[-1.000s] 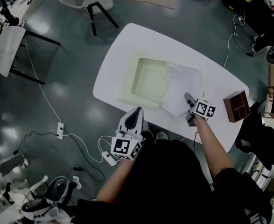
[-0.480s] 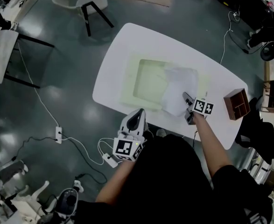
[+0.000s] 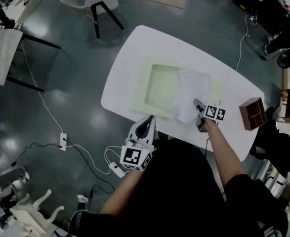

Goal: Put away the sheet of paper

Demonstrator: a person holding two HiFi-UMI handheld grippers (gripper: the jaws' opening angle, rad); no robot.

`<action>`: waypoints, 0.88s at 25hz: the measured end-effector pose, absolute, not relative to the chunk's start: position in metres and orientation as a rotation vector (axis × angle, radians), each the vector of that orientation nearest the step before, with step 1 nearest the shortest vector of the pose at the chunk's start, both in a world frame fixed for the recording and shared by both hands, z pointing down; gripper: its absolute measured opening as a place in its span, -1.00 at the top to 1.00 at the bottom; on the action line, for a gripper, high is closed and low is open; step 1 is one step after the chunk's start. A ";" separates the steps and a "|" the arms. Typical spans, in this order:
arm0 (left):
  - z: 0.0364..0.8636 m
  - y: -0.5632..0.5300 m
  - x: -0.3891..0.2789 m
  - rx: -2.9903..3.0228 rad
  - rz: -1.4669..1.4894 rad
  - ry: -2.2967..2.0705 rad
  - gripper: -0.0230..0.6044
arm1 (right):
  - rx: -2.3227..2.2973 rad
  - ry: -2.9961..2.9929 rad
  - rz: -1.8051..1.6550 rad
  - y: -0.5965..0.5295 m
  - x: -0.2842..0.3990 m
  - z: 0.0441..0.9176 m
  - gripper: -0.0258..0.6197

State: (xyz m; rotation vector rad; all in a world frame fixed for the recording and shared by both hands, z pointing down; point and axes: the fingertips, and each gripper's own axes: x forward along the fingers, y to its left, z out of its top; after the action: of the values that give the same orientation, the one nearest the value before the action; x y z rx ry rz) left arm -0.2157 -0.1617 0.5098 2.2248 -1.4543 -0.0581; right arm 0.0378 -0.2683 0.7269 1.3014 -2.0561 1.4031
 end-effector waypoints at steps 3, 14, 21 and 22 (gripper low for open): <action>0.510 -0.160 -0.218 2.226 -0.033 -1.449 0.92 | 1.316 -2.050 1.437 -0.270 0.036 0.730 0.92; 0.529 -0.166 -0.184 2.205 0.083 -1.438 0.92 | 1.290 -2.055 1.562 -0.280 0.042 0.751 0.92; 0.526 -0.195 -0.153 2.241 0.100 -1.388 0.92 | 1.246 -2.087 1.622 -0.282 0.031 0.750 0.92; 0.529 -0.199 -0.151 2.238 0.110 -1.381 0.92 | 1.233 -2.092 1.626 -0.282 0.028 0.750 0.92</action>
State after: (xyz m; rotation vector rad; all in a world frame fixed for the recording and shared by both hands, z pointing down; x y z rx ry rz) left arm -0.1510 -0.1986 0.5292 2.2382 -1.3814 0.1100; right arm 0.0278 -0.2817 0.7504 1.2331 -2.0916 1.6261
